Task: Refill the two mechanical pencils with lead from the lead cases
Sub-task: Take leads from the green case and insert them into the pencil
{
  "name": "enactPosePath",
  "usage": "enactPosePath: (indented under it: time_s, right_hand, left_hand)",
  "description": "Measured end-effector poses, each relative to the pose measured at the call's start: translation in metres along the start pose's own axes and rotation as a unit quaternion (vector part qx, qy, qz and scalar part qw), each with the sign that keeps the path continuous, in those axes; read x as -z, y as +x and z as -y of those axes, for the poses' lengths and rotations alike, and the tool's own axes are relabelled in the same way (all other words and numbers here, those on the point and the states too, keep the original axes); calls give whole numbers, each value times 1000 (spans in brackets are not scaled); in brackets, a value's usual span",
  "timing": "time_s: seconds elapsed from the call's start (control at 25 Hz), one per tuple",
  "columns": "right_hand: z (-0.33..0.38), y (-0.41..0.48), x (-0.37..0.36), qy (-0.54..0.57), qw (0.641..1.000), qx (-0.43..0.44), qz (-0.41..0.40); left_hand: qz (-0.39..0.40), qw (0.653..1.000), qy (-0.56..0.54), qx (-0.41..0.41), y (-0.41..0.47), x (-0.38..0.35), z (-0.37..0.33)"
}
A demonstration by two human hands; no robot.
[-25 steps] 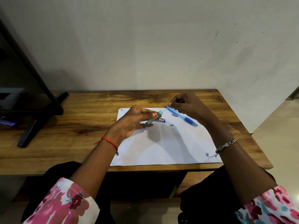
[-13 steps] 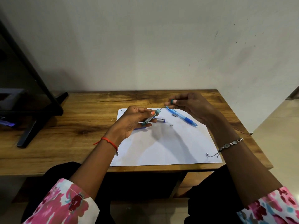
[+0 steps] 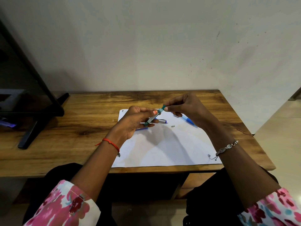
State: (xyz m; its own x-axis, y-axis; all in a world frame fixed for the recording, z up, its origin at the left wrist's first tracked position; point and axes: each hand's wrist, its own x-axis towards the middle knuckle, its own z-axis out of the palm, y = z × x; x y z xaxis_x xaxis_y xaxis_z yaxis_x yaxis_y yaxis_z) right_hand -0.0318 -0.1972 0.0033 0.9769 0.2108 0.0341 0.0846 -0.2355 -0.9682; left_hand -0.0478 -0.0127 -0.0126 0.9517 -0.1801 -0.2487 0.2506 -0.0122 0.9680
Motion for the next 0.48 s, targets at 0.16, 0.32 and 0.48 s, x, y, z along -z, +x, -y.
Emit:
enactPosePath:
  time_s: [0.16, 0.32, 0.48]
  right_hand:
    - [1, -1, -1, -11, 1000, 9, 11]
    - [-2, 1, 0, -18, 1000, 16, 20]
    - [-2, 2, 1, -29, 999, 19, 24]
  left_hand:
    - [8, 1000, 16, -3, -2, 0, -1]
    - [8, 1000, 24, 6, -3, -1, -2]
    - [11, 999, 30, 9, -3, -1, -2]
